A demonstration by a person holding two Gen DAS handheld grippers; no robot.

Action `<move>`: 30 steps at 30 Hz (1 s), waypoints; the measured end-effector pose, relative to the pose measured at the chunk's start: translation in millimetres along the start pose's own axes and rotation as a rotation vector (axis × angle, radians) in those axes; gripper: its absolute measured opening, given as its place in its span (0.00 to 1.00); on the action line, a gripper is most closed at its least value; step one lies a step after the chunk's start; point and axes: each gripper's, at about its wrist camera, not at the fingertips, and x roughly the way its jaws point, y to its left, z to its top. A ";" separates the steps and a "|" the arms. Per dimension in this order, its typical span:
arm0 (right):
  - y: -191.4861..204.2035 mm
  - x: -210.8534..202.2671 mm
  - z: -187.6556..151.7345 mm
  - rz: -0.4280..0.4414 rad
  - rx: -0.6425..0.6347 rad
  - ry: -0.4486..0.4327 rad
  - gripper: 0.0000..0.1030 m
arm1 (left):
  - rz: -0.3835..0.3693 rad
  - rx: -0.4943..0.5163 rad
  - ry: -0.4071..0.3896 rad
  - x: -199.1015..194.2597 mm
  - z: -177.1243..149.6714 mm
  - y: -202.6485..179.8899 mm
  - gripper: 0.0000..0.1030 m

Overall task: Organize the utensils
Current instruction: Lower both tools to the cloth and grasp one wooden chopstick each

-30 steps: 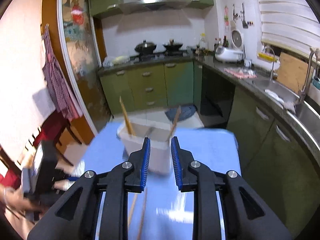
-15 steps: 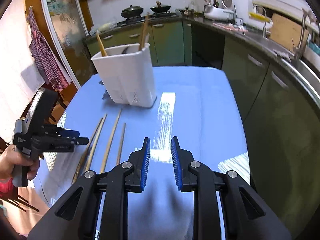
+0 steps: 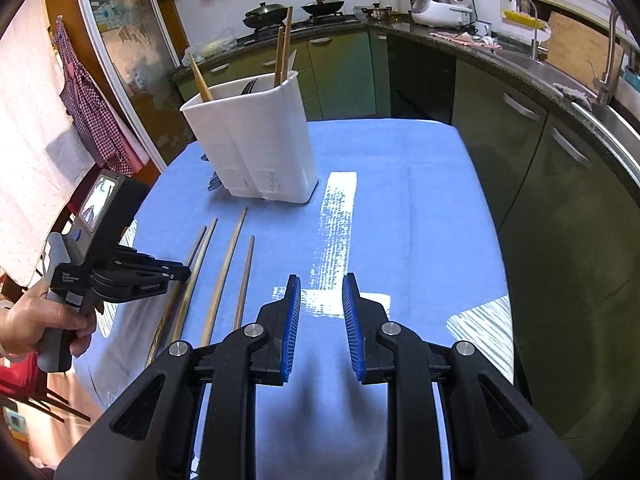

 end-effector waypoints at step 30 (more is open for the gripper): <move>113.9 179.4 29.9 -0.056 -0.224 0.476 0.22 | -0.080 0.032 -0.468 -144.7 -90.1 66.8 0.05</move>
